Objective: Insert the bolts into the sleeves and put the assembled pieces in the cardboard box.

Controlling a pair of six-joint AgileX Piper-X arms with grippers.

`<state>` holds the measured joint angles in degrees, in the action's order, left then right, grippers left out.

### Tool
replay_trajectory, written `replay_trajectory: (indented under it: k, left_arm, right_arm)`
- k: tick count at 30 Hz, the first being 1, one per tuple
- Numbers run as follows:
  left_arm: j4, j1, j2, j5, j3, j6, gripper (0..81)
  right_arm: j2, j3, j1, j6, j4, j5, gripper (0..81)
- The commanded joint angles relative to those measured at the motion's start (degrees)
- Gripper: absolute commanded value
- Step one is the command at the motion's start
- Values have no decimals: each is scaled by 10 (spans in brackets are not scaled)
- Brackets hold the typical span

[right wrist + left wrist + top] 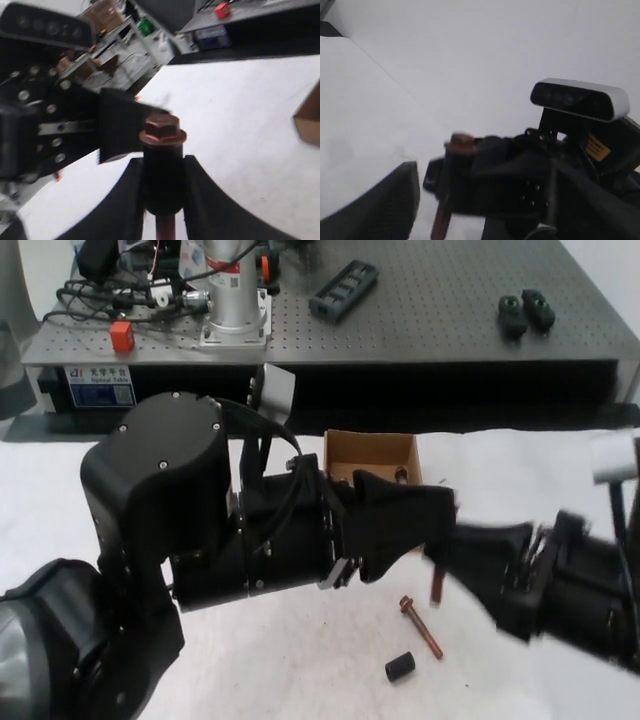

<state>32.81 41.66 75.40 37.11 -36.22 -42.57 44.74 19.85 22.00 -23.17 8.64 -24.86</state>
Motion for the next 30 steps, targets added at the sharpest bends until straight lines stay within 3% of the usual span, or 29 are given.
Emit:
replay_trajectory:
  k: [1,6,9,17,23,26,30]
  left_arm:
    - [-16,-3,-1,-21,-1,3,483]
    - [-80,-3,-1,-32,-1,68,465]
    - [-145,-3,-1,-41,-1,116,465]
    - [-341,-3,16,-80,-30,311,465]
    - [-482,-1,101,-87,-133,445,427]
    - [-547,10,147,-137,-195,504,426]
    - [-611,30,216,-200,-263,581,426]
  right_arm:
    - [34,44,-70,91,5,90,31]
    - [195,189,-116,164,-104,100,31]
    - [320,299,-117,203,-168,111,31]
    - [639,622,-101,279,-374,225,31]
    - [778,766,-101,288,-487,231,29]
    - [802,790,-101,285,-512,231,11]
    - [808,790,-101,283,-512,231,210]
